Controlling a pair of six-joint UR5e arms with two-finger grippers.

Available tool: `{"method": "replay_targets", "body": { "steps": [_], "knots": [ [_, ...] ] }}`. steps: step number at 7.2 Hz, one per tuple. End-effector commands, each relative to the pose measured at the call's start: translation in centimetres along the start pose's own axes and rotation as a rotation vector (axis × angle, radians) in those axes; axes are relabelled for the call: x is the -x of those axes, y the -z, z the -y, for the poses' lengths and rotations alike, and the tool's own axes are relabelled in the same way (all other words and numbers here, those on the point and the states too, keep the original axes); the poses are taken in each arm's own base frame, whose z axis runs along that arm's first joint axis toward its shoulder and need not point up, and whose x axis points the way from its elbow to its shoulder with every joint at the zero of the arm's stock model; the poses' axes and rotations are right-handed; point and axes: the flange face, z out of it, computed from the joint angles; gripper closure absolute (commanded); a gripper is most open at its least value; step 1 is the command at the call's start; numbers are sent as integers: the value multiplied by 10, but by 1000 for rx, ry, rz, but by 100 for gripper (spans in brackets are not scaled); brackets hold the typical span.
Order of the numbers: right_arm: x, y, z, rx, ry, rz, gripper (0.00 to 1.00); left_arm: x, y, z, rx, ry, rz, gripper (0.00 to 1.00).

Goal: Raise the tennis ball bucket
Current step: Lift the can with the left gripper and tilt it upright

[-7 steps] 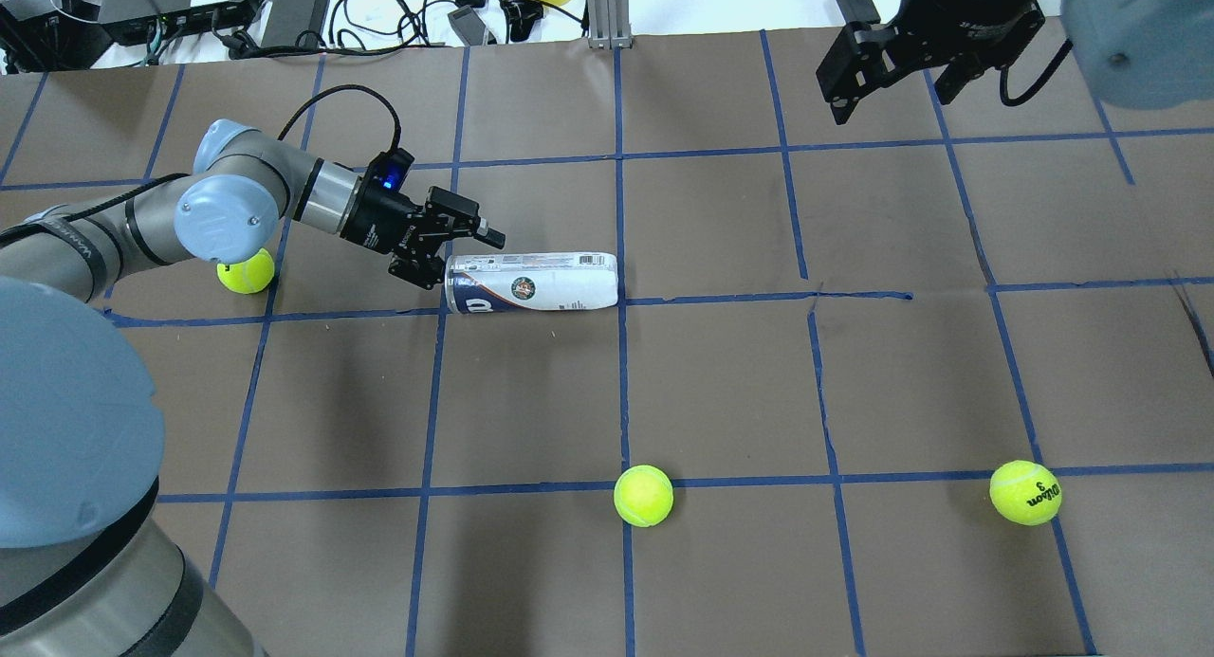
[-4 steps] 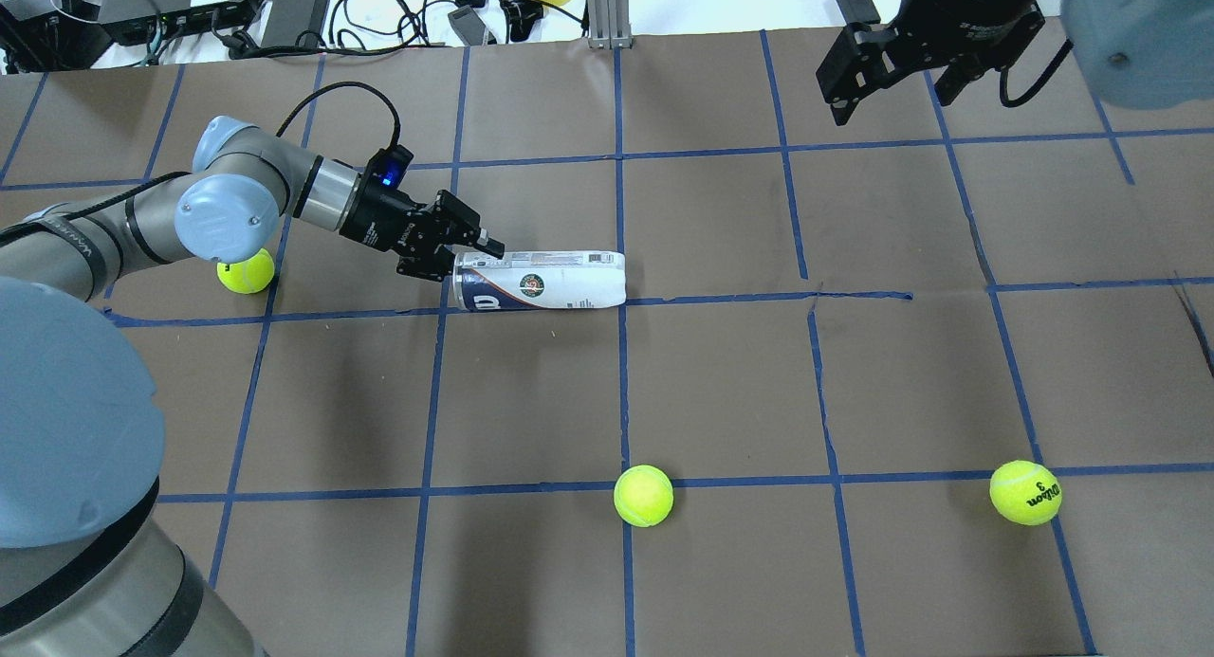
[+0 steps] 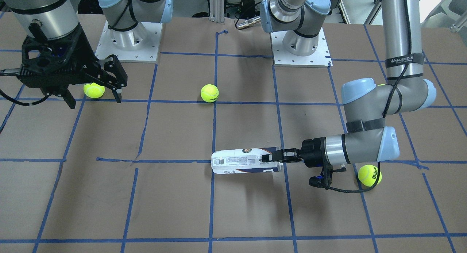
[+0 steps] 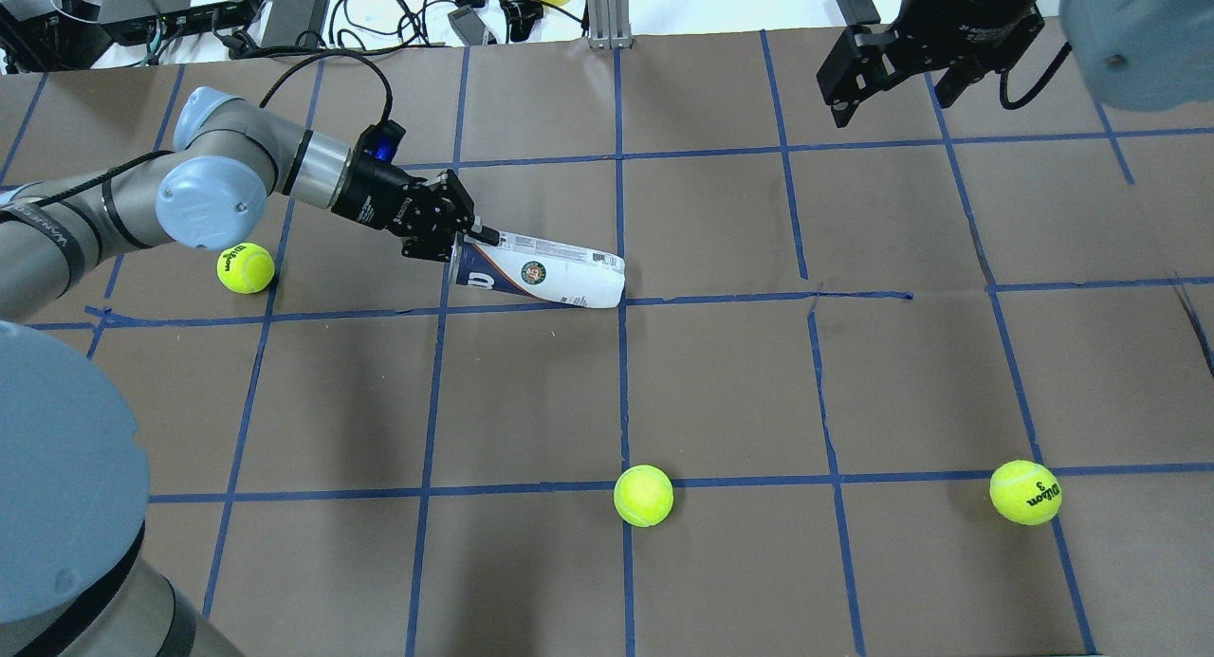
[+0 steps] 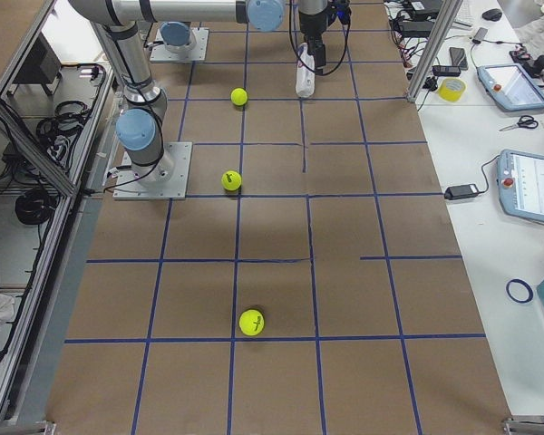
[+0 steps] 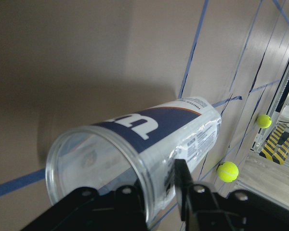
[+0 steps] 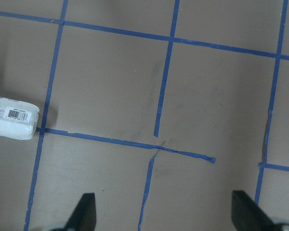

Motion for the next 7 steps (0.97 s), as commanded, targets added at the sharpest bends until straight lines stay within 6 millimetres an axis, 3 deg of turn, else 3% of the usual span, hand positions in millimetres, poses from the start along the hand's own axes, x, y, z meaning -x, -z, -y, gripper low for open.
{"method": "replay_targets", "body": {
  "steps": [1, 3, 4, 6, 7],
  "knots": [
    [-2, -4, -1, 4, 0, -15, 0, -66, 17, -26, -47, 46, 21, 100],
    [-3, -4, -1, 1, -3, -29, 0, -145, 27, -53, -121, -3, 110, 100],
    [-3, -6, -3, 5, -4, -28, 0, -173, 19, -50, -276, -36, 277, 100],
    [-3, -7, -2, 7, -4, -28, 0, -202, -12, -53, -489, -166, 603, 100],
    [-3, -6, -2, 5, -4, -28, 0, -209, -15, -58, -449, -300, 796, 100]
  ]
}}
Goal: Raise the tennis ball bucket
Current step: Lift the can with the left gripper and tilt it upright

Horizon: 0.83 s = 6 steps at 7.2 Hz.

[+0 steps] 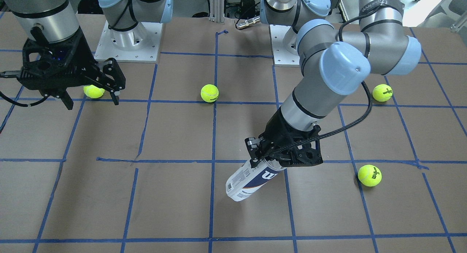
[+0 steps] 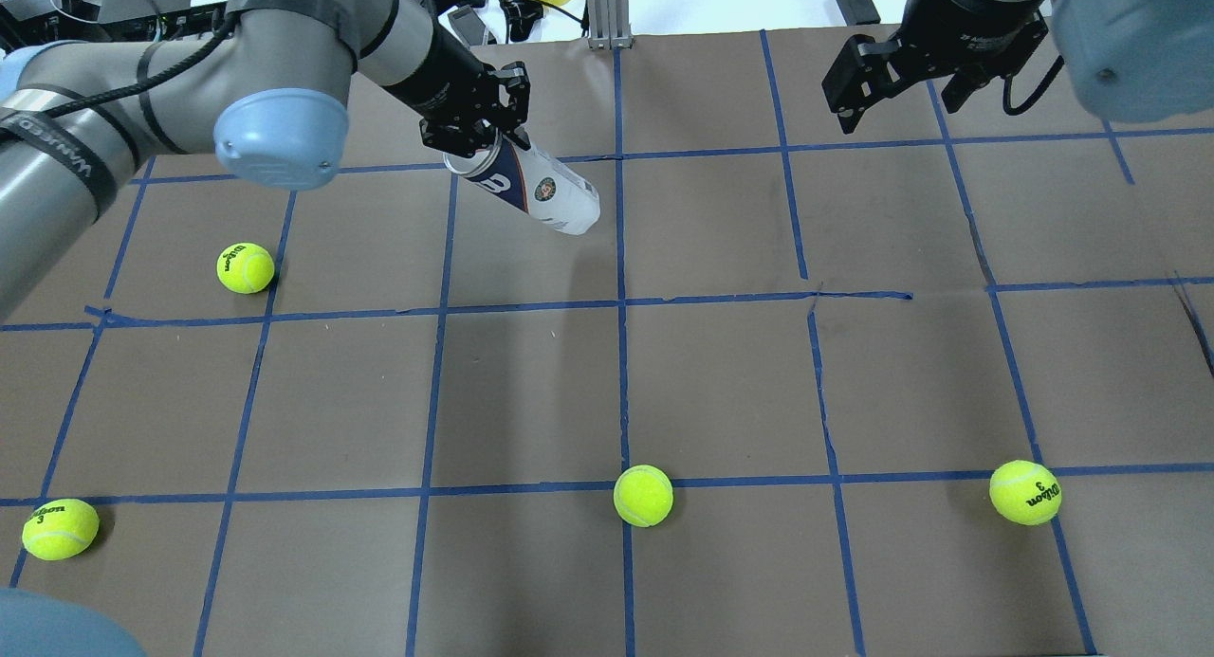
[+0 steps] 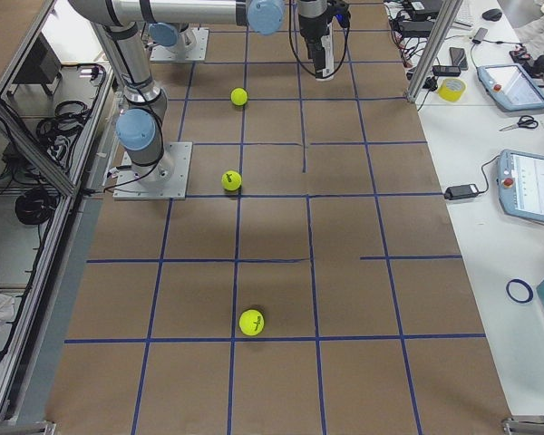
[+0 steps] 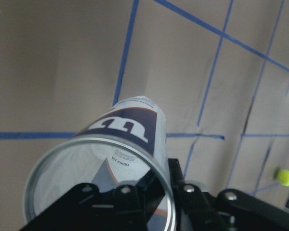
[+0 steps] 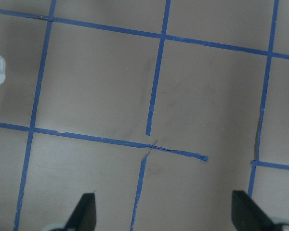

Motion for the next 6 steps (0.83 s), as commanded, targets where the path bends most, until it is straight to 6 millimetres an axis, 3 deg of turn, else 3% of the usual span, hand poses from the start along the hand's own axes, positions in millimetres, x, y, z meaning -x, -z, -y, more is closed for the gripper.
{"method": "replay_targets", "body": {
  "steps": [1, 3, 6],
  "knots": [
    [0, 0, 0, 2, 0, 0, 0, -19, 1, -9, 8, -249, 258, 100],
    [0, 0, 0, 2, 0, 0, 0, -36, -18, -16, 19, -336, 290, 100],
    [0, 1, 1, -7, 1, -1, 0, -34, -52, -11, 63, -411, 295, 100]
  ]
}}
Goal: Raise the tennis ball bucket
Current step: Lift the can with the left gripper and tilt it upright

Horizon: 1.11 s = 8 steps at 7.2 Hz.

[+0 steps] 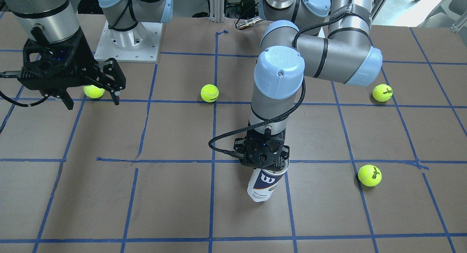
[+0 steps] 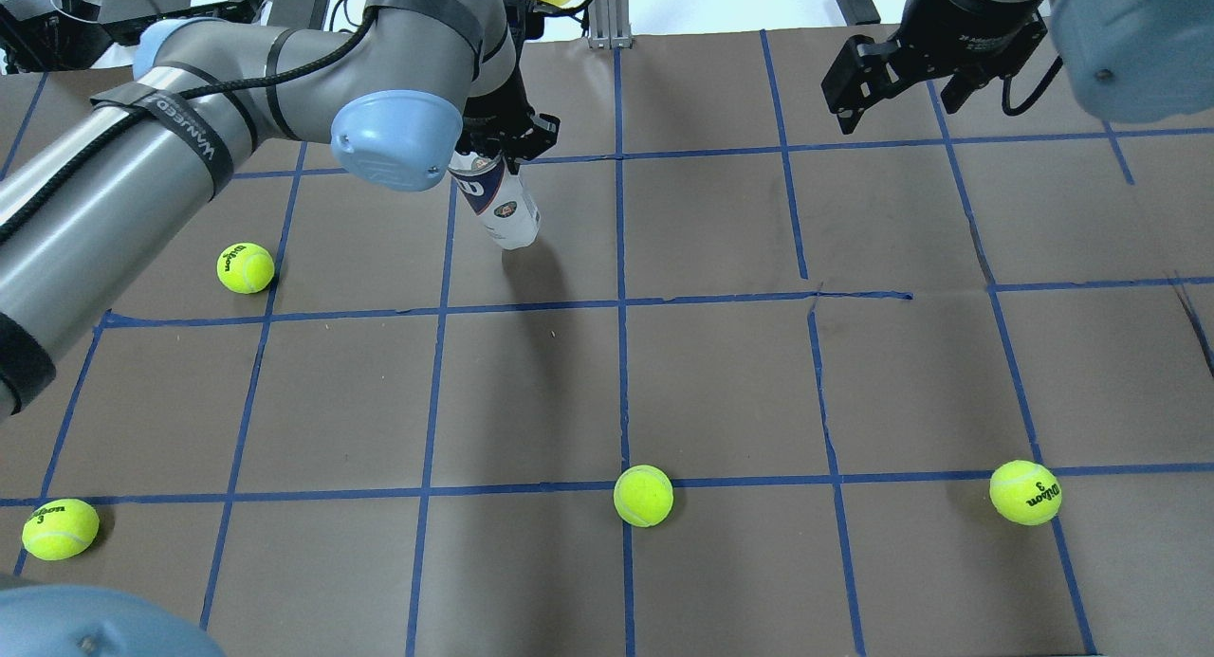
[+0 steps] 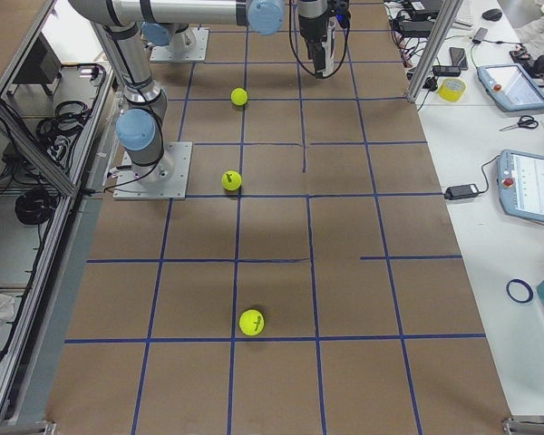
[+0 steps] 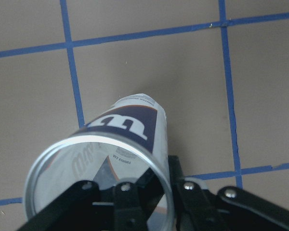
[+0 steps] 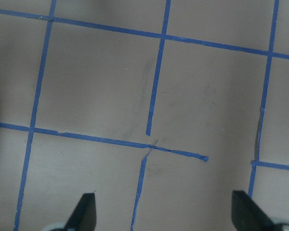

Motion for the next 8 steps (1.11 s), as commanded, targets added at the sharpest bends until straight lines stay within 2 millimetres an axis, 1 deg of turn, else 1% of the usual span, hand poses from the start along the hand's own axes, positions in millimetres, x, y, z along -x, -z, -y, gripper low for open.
{"method": "replay_targets", "body": {
  "steps": [1, 2, 3, 4, 5, 6, 7, 8],
  "knots": [
    [-1, 1, 1, -5, 1, -1, 0, -7, -11, 1, 8, 8, 1, 81],
    [-1, 1, 1, -7, 1, -2, 0, -8, -5, 0, 9, 25, -3, 1],
    [-2, 1, 1, -8, 1, -2, 0, -12, 1, -5, 20, 11, -1, 0],
    [-2, 1, 1, -8, 1, -2, 0, -18, 19, -9, -1, -5, -3, 0],
    [-2, 2, 1, -10, 1, -2, 0, -26, 45, -17, -31, -20, -4, 0],
    [-2, 2, 1, -10, 1, -2, 0, -23, 71, -20, -73, -17, 13, 3],
    [-2, 3, 2, -20, 1, -4, 0, -21, 98, -29, -108, -16, 22, 2],
    [-3, 5, 4, -38, -1, -8, 0, -18, 129, -46, -96, -18, 26, 1]
  ]
}}
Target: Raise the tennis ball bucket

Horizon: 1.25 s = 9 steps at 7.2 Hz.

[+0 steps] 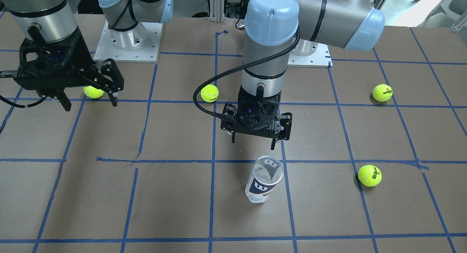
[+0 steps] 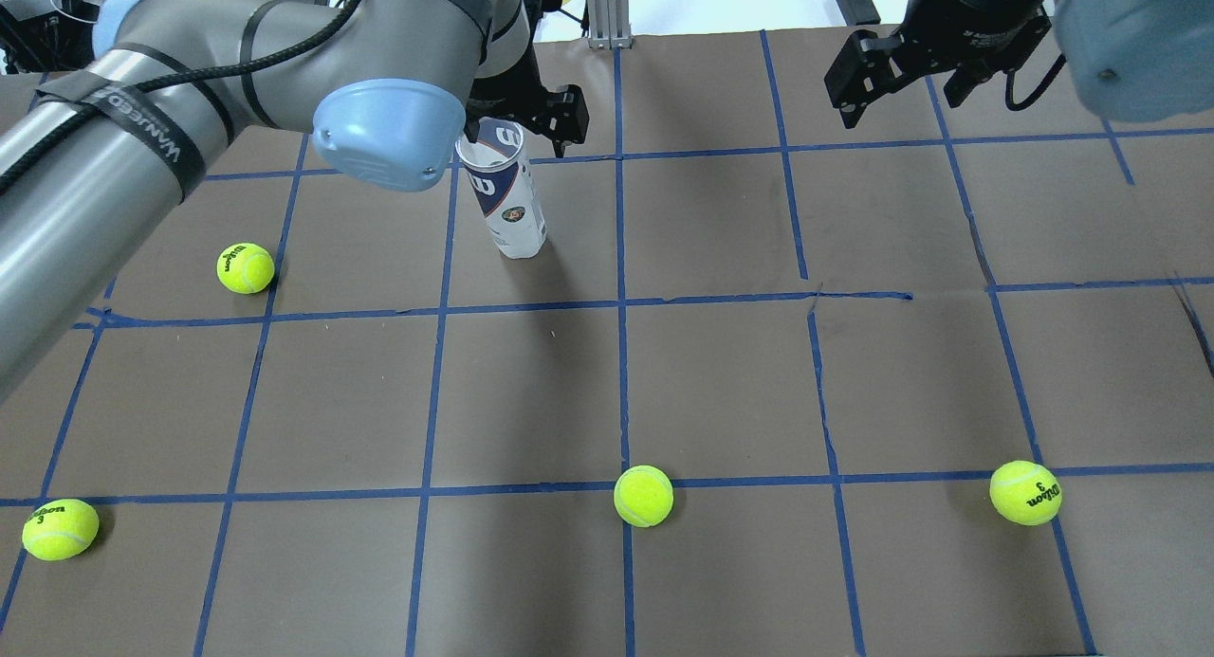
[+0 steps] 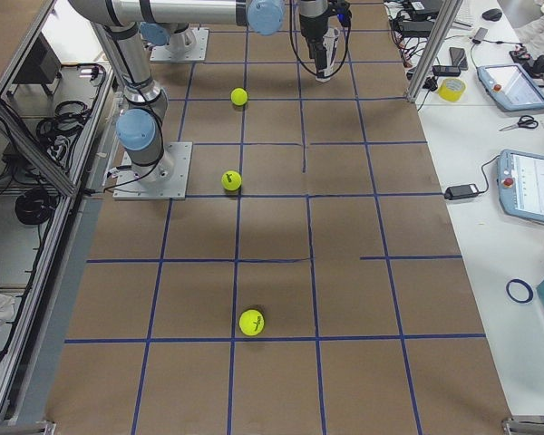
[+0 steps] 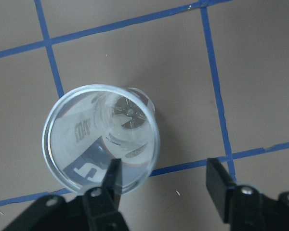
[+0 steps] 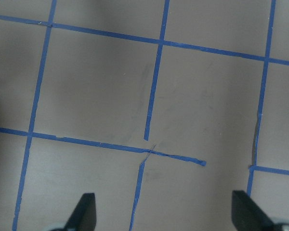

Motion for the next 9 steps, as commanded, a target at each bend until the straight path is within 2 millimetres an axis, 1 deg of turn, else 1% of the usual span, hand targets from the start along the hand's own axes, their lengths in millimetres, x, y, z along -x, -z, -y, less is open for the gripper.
{"method": "replay_targets", "body": {
  "steps": [1, 2, 3, 4, 5, 6, 7, 8, 9],
  "knots": [
    [0, 1, 2, -16, -1, -3, 0, 8, 66, -43, 41, -6, 20, 2],
    [0, 1, 2, -16, 0, -3, 0, 13, 85, -67, 30, -6, 37, 2],
    [0, 2, 2, -16, -1, -3, 0, 18, 83, -101, 98, 8, 45, 1],
    [0, 2, 2, -18, -4, -2, 0, 31, 96, -124, 143, 12, 67, 1],
    [0, -1, 0, 0, -7, 2, 0, 72, 105, -116, 146, 90, 76, 0],
    [-1, -1, -1, 8, -17, 3, 0, 117, 118, -98, 177, 155, 62, 0],
    [0, -2, -1, 15, -17, 7, 0, 130, 139, -86, 189, 188, 9, 0],
    [0, -2, -1, 14, -17, 4, 0, 122, 129, -88, 211, 191, -8, 0],
    [-1, -3, -1, 17, -17, 3, 0, 116, 122, -103, 220, 202, -17, 0]
  ]
}}
